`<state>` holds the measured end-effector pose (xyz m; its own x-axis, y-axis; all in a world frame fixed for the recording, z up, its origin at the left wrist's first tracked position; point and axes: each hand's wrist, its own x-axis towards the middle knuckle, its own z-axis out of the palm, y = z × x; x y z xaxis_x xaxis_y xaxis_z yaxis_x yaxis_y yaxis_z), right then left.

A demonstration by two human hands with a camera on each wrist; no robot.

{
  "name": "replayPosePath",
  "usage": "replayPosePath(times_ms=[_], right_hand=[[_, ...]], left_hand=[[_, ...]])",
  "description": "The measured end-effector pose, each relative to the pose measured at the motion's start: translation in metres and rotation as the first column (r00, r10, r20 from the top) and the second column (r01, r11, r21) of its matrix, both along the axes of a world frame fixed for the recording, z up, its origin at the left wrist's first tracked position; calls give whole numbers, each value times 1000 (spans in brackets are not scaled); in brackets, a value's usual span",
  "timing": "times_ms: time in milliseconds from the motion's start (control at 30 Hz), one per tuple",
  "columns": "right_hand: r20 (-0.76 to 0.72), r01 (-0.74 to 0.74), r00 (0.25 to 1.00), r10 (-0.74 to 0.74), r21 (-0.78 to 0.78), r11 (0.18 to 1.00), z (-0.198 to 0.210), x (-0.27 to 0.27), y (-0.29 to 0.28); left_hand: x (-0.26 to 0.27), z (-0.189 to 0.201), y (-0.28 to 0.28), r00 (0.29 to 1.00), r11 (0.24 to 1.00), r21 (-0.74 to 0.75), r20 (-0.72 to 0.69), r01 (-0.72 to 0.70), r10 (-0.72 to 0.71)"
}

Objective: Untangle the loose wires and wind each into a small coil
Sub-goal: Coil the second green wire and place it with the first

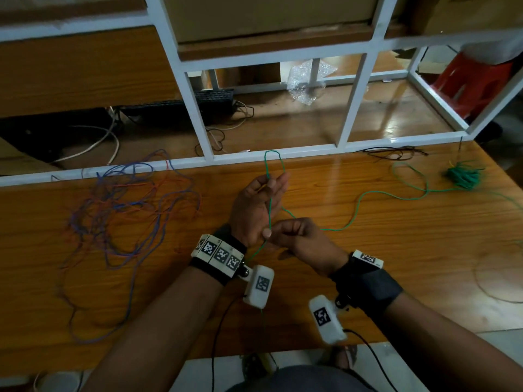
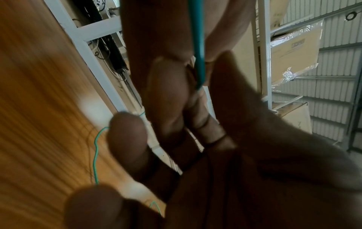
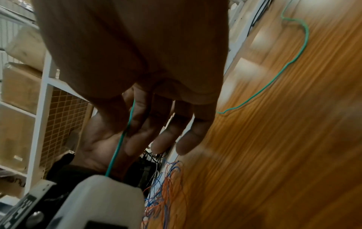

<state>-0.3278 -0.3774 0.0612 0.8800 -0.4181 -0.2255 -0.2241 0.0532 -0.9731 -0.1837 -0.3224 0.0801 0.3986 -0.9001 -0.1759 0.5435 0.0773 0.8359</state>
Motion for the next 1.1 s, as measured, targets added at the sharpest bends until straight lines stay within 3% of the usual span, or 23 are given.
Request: replayPosePath(times_ms=[133, 233, 367, 533, 667, 767, 833, 933, 1000, 1100], right_hand=[[32, 105, 994, -103, -68, 992, -7, 10, 1], [35, 233, 972, -232, -40, 972, -7, 11, -11], [20, 338, 941, -338, -93, 937, -1, 10, -37], [-37, 492, 863, -503, -163, 855, -2, 5, -81], [-76, 571, 806, -587, -161, 805, -1, -2, -115], [-98, 552, 827, -553, -39, 833, -1, 2, -115], [-117, 481, 872, -475, 29, 876, -3, 5, -99], [-116, 312, 944, -310, -3, 950, -18, 2, -61], [-109, 178, 979, -175, 16, 984, -29, -5, -40], [-99, 77, 993, -69, 74, 994, -33, -12, -28]], left_hand=[[9, 0, 12, 1000, 1000, 22, 13, -20, 20], [10, -5, 27, 988, 992, 128, 150, 2, -21], [0, -18, 46, 870, 931, 330, 402, 155, -287], [2, -32, 57, 798, 921, 355, 501, 163, -334], [3, -34, 65, 823, 906, 358, 428, 224, -373], [-7, -34, 56, 923, 946, 302, 320, 113, -213], [-14, -38, 44, 979, 972, 236, 202, -16, -33], [-25, -45, 25, 987, 982, 102, 27, -158, 156], [-30, -46, 13, 973, 977, 45, -86, -210, 213], [-31, -46, 2, 967, 970, 71, -83, -233, 239]])
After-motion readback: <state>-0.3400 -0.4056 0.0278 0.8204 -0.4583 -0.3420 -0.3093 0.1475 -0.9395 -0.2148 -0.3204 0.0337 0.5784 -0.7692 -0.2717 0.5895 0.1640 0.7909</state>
